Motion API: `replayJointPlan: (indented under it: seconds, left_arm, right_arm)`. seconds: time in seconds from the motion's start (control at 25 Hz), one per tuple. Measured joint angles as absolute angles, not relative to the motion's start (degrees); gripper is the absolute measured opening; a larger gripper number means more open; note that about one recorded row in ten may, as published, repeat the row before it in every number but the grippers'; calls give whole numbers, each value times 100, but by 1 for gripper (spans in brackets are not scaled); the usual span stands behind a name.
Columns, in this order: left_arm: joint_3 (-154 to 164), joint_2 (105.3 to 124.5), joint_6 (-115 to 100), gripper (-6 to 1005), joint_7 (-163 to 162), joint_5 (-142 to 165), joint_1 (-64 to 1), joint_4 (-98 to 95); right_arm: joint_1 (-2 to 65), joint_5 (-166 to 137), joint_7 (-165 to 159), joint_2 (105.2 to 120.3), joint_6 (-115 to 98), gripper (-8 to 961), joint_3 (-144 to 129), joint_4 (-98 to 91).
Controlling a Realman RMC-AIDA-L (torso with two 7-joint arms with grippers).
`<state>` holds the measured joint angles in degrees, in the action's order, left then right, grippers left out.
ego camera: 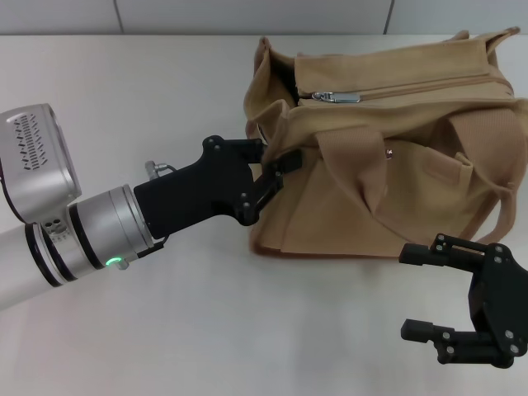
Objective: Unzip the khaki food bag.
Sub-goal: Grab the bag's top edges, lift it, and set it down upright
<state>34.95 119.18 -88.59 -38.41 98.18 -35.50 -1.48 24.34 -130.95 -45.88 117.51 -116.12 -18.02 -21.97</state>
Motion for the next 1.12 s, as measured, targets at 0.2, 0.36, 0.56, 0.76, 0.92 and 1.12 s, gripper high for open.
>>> replayJointPlan:
  seconds: [0.2, 0.36, 0.56, 0.76, 0.92, 1.12]
  left_arm:
    - [3471, 11918, -8859, 91, -3841, 9820, -3550, -149]
    - [3471, 11918, -8859, 92, -3841, 9819, -3551, -149]
    - [3454, 11917, -8887, 93, -3841, 9818, -3551, -150]
    - [3379, 11918, -8929, 93, -3841, 9818, -3503, -166]
    - [3187, 11918, -8942, 94, -3844, 9819, -3434, -195]
    - [3039, 11905, -8996, 95, -3855, 9818, -3320, -204]
  right_arm:
    - [2434, -13095, -4587, 11751, -11610, 783, -1802, -2197]
    - [2434, -13078, -4588, 11751, -11602, 783, -1802, -2197]
    - [2426, -12972, -4602, 11751, -11612, 783, -1783, -2198]
    - [2396, -12762, -4620, 11728, -11657, 784, -1641, -2200]
    - [2397, -12574, -4700, 11727, -11656, 784, -1348, -2198]
    - [2288, -11960, -4721, 11736, -11677, 784, -1262, -2197]
